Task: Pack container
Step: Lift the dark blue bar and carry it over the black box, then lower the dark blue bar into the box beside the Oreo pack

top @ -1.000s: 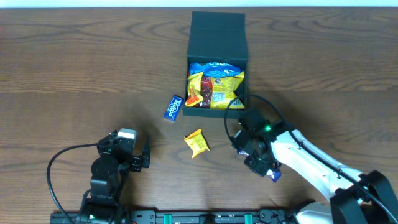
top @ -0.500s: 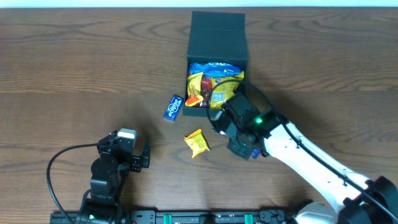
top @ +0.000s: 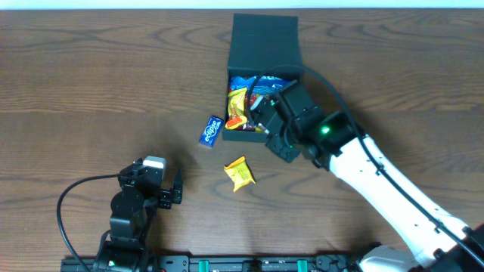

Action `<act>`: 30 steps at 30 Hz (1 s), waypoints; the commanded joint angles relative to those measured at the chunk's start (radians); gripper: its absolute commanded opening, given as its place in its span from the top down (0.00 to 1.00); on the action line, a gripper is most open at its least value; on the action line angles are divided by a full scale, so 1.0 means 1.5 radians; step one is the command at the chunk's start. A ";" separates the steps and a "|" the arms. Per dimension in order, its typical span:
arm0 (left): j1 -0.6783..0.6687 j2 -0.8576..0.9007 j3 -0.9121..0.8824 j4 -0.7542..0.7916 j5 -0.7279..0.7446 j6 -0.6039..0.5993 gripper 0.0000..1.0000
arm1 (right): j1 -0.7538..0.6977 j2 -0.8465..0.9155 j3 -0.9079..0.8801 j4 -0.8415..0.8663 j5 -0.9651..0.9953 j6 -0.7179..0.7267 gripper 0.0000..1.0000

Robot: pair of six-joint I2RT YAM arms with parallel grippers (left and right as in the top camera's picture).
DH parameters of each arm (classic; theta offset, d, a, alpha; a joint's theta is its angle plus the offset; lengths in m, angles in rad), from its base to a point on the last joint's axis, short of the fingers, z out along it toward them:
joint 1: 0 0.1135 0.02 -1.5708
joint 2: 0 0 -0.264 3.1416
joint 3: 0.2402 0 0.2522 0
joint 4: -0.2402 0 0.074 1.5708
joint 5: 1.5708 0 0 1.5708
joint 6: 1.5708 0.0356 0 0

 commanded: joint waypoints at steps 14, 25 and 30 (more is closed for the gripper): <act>0.002 -0.005 -0.020 -0.005 -0.008 0.007 0.05 | -0.083 0.096 0.140 0.000 -0.067 -0.017 0.91; 0.002 -0.005 -0.020 -0.005 -0.008 0.007 0.05 | -0.143 0.222 0.230 0.005 -0.145 -0.128 0.94; 0.002 -0.005 -0.020 -0.005 -0.008 0.007 0.05 | -0.163 0.243 0.257 0.005 -0.182 -0.128 0.88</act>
